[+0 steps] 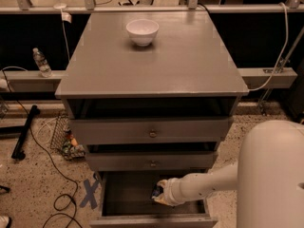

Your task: Pick rxbar blueberry from bottom drawer and place on counter

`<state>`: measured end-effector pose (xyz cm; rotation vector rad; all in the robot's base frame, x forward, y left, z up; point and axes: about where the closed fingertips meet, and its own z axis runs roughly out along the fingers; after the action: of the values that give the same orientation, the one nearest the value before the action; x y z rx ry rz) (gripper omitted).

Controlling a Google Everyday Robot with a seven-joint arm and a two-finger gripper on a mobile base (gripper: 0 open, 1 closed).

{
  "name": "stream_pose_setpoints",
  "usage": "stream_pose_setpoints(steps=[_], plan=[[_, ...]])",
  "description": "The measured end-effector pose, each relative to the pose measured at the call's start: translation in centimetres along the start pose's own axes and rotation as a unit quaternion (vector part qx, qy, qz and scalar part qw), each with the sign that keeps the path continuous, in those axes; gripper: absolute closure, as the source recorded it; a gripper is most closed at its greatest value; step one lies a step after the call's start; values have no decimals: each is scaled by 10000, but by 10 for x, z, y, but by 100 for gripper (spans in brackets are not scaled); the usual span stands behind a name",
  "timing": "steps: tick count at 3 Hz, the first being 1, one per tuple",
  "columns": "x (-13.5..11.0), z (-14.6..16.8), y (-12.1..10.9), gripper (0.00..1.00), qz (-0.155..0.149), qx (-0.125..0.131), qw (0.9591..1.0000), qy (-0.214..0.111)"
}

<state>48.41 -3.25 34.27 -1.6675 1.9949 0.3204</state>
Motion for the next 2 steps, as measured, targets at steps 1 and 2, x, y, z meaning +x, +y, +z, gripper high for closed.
stream_pose_setpoints(steps=[1,2], plan=[[-18,-17,-12,100,-332,56,9993,-186],[-42,-47,-24,100,-719,175,9964,-412]])
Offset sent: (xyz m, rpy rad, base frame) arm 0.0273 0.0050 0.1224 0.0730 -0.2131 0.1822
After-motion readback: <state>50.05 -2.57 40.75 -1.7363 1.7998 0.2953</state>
